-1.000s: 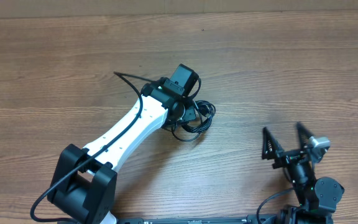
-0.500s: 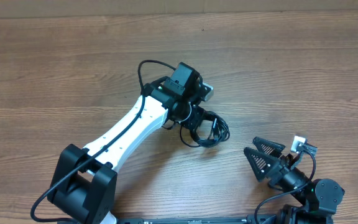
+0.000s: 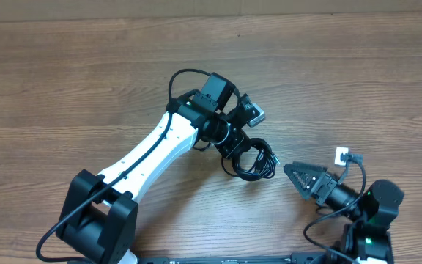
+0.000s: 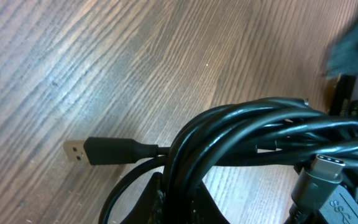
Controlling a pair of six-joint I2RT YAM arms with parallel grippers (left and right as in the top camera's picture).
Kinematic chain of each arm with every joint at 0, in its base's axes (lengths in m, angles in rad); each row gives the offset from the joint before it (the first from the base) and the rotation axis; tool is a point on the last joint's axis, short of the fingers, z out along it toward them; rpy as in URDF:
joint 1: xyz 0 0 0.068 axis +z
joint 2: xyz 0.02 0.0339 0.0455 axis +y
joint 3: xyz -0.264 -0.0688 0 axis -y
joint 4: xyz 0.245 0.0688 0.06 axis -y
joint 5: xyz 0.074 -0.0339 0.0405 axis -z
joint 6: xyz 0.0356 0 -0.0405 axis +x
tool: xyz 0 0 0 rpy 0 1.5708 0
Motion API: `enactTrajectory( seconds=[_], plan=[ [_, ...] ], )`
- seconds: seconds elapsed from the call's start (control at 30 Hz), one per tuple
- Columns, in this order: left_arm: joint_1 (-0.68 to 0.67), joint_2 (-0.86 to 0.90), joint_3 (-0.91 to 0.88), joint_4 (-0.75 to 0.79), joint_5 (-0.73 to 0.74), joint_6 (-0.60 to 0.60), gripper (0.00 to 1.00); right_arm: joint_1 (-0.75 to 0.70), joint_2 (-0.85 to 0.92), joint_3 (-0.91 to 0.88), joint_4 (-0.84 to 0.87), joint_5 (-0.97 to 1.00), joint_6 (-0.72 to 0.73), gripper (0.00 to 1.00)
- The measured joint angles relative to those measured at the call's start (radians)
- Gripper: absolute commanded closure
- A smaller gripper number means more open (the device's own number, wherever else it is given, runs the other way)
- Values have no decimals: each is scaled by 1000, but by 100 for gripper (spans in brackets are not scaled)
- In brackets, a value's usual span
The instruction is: Untangle cables
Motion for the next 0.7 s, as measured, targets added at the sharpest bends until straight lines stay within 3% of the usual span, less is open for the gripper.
enactTrajectory(
  seconds=[0.2, 0.3, 0.4, 0.57, 0.7],
  plan=[
    [0, 0, 0, 5, -11, 62, 96, 2, 134, 36, 354, -96, -27, 5],
    [0, 0, 0, 14, -14, 77, 96, 5, 181, 105, 307, -111, -54, 7],
    [0, 0, 0, 14, -13, 89, 96, 7, 229, 223, 117, -101, -118, 8],
    [0, 0, 0, 17, -14, 91, 96, 66, 320, 433, -528, 174, -376, 9],
    [0, 0, 0, 21, -29, 73, 96, 182, 328, 521, -764, 356, -529, 11]
  ],
)
